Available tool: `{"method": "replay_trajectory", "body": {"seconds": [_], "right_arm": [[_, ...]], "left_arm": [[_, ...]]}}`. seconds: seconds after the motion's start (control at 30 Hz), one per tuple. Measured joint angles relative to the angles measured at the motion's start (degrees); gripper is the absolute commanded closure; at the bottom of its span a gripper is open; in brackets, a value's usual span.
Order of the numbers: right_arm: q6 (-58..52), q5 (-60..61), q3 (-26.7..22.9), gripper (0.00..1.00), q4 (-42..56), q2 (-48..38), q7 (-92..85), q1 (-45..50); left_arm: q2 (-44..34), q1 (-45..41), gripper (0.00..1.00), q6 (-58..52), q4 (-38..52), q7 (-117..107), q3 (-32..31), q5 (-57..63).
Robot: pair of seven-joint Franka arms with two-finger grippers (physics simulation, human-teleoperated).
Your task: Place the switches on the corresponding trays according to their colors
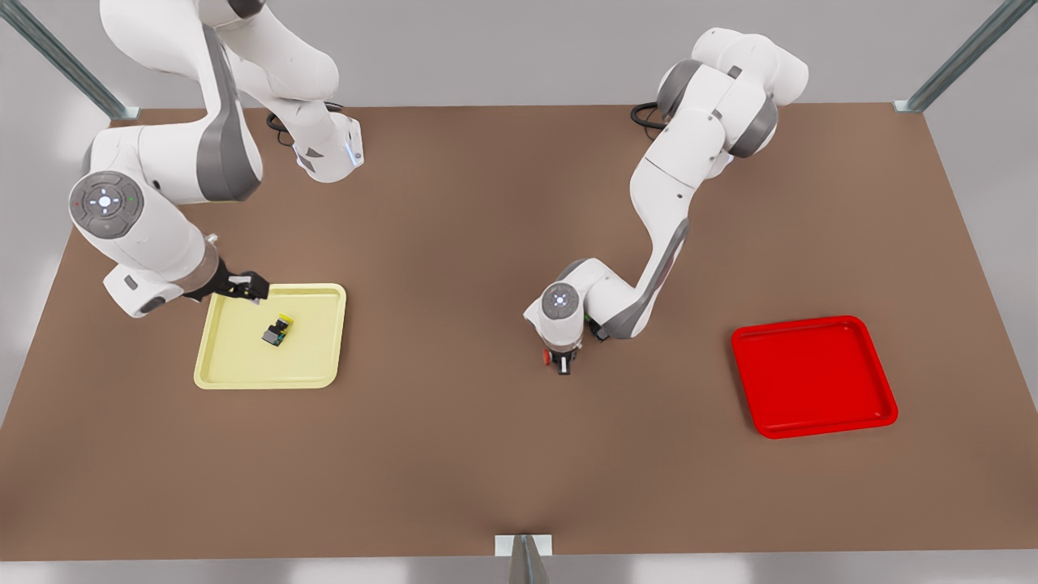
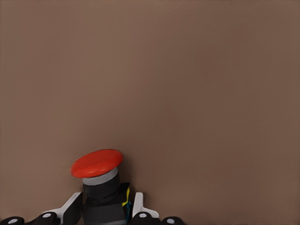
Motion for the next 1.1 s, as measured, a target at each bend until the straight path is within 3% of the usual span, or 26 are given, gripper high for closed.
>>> {"method": "replay_trajectory", "body": {"seconds": [0.1, 0.2, 0.5, 0.67, 0.87, 0.93, 1.1], "right_arm": [[0.04, -0.01, 0.00, 0.00, 0.01, 0.08, 0.00, -0.22], [0.12, 0.00, -0.09, 0.00, 0.00, 0.09, 0.00, -0.23], [0.57, 0.00, -0.09, 0.00, -0.08, 0.10, 0.00, -0.26], [0.57, 0.00, -0.09, 0.00, -0.17, 0.16, 0.00, -0.25], [0.48, 0.00, -0.18, 0.00, -0.17, 0.09, 0.00, -0.35], [0.31, 0.00, -0.18, 0.00, -0.17, 0.09, 0.00, -0.33], [0.39, 0.26, -0.17, 0.00, -0.26, 0.00, 0.09, -0.69]], "left_arm": [[-0.09, 0.02, 0.45, -0.15, 0.07, -0.07, -0.03, -0.42], [-0.18, 0.09, 0.58, -0.22, 0.09, -0.07, 0.02, -0.61], [-2.01, 0.22, 0.57, -1.19, 0.01, -0.37, -0.06, 2.96], [-10.45, 2.33, 0.56, -8.44, -1.74, 0.26, -0.72, 3.86], [-21.92, 23.44, 0.55, -10.78, -13.13, 1.52, -11.98, 2.63], [-25.39, 30.40, 0.55, -10.72, -16.95, 4.24, -12.03, 2.36], [-25.76, 46.78, 0.55, -10.83, -17.66, 15.41, -11.98, 1.50]]}}
